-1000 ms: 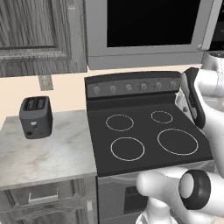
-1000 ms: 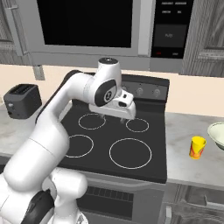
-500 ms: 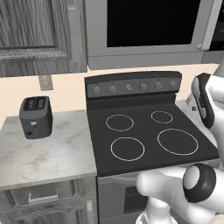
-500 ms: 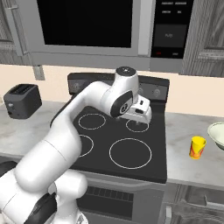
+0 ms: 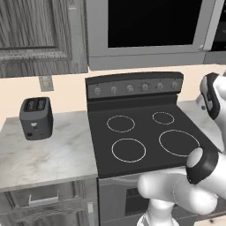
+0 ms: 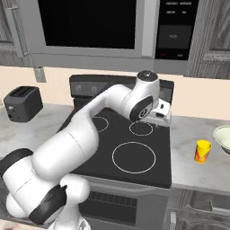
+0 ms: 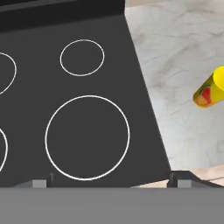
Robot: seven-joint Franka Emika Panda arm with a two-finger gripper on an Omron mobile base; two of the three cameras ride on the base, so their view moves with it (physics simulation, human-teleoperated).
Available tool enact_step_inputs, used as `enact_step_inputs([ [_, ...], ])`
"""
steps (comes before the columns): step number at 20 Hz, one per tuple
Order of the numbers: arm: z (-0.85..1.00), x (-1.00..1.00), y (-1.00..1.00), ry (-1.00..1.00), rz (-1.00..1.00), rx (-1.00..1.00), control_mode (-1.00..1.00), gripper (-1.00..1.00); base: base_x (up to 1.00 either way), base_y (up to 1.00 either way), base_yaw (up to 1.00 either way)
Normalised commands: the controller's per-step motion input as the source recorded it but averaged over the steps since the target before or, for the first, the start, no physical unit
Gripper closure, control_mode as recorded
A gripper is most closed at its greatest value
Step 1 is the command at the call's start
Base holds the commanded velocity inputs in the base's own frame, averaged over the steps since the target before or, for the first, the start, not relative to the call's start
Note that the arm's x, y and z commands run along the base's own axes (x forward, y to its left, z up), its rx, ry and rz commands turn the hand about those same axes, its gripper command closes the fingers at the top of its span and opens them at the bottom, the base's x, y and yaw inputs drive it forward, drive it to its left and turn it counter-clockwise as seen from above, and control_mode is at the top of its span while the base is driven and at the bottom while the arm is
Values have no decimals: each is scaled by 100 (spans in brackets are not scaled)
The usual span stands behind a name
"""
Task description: Pick the cup and bowl from the counter and place them on the counter next to the sink.
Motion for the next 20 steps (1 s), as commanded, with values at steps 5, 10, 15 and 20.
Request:
enact_step_inputs([
  [5,0,1,-61,12,0,0,-100,-100,0,0,0],
  [10,0,6,-61,9,0,0,-100,-100,0,0,0],
  [15,-10,16,-58,5,1,0,-100,-100,0,0,0],
  [20,-25,12,-48,0,3,0,-100,-100,0,0,0],
])
